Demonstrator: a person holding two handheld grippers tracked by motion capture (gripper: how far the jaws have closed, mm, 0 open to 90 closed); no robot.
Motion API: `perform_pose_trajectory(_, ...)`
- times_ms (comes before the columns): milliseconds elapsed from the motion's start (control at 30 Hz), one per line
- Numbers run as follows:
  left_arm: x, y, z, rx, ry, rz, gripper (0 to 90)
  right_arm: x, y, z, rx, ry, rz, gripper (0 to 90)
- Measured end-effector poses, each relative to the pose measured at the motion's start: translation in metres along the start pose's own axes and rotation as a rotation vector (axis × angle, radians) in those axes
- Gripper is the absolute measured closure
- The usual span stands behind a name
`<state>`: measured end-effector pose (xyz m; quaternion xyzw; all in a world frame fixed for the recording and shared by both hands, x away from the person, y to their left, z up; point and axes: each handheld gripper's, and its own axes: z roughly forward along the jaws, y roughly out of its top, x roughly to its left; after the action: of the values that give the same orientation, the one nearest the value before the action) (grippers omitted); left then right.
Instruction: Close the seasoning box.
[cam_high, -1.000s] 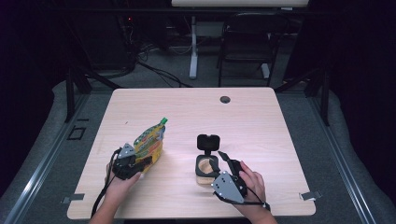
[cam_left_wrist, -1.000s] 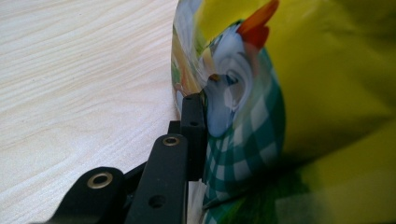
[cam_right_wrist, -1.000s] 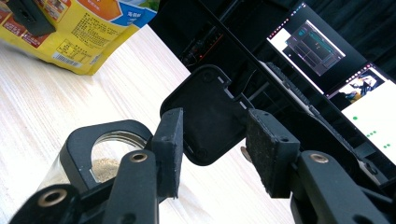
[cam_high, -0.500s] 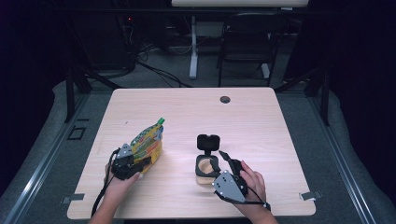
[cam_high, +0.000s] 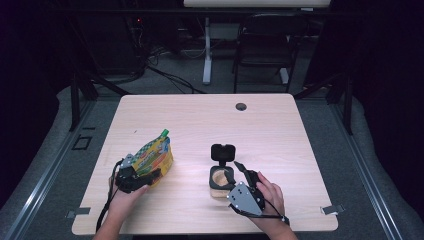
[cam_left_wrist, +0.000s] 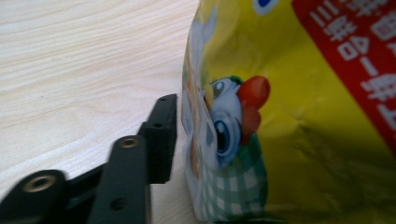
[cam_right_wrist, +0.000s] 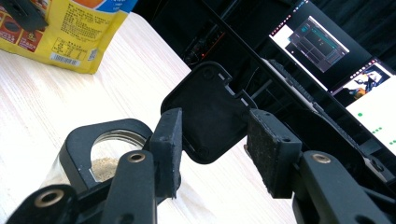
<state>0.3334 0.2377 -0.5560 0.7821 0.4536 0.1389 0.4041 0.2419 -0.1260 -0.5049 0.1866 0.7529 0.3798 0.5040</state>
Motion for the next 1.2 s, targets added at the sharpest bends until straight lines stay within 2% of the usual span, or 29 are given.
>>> perform_pose_trajectory(133, 0.000, 0.000, -0.003, -0.006, 0.010, -0.003, 43.2, -0.002, 0.000, 0.003, 0.016, 0.025, 0.021, 51.9)
perform_pose_trajectory(233, -0.002, 0.000, -0.005, -0.020, 0.006, -0.023, 41.2, -0.005, 0.000, 0.004, 0.020, 0.042, 0.045, 50.8)
perform_pose_trajectory(367, -0.004, 0.002, -0.008, -0.015, 0.010, -0.017, 40.7, -0.015, 0.004, 0.008, 0.025, 0.070, 0.097, 49.0)
perform_pose_trajectory(467, -0.005, 0.004, -0.008, -0.022, -0.003, -0.041, 40.4, -0.025, 0.009, 0.014, 0.052, 0.103, 0.129, 48.2)
perform_pose_trajectory(533, -0.006, 0.006, -0.008, -0.016, -0.012, -0.044, 40.4, -0.027, 0.010, 0.015, 0.057, 0.105, 0.133, 48.1)
perform_pose_trajectory(700, -0.007, 0.007, -0.011, 0.002, 0.006, -0.028, 39.8, -0.040, 0.013, 0.028, 0.091, 0.150, 0.146, 45.1)
perform_pose_trajectory(733, -0.006, 0.007, -0.011, -0.001, 0.006, -0.030, 39.8, -0.046, 0.012, 0.034, 0.110, 0.172, 0.176, 44.4)
perform_pose_trajectory(767, -0.006, 0.006, -0.012, 0.005, 0.004, -0.029, 39.8, -0.046, 0.012, 0.034, 0.110, 0.172, 0.176, 44.1)
perform_pose_trajectory(933, -0.003, 0.000, -0.015, 0.014, 0.002, -0.035, 39.9, -0.059, 0.009, 0.046, 0.137, 0.213, 0.260, 42.6)
perform_pose_trajectory(1033, -0.004, -0.002, -0.014, 0.021, -0.003, -0.026, 39.9, -0.065, 0.006, 0.054, 0.144, 0.258, 0.311, 41.5)
perform_pose_trajectory(1133, -0.005, -0.005, -0.013, 0.012, -0.010, -0.026, 39.9, -0.067, 0.004, 0.063, 0.160, 0.299, 0.346, 40.9)
perform_pose_trajectory(1200, -0.006, -0.008, -0.011, 0.001, -0.015, -0.033, 40.0, -0.066, 0.004, 0.071, 0.166, 0.321, 0.349, 40.8)
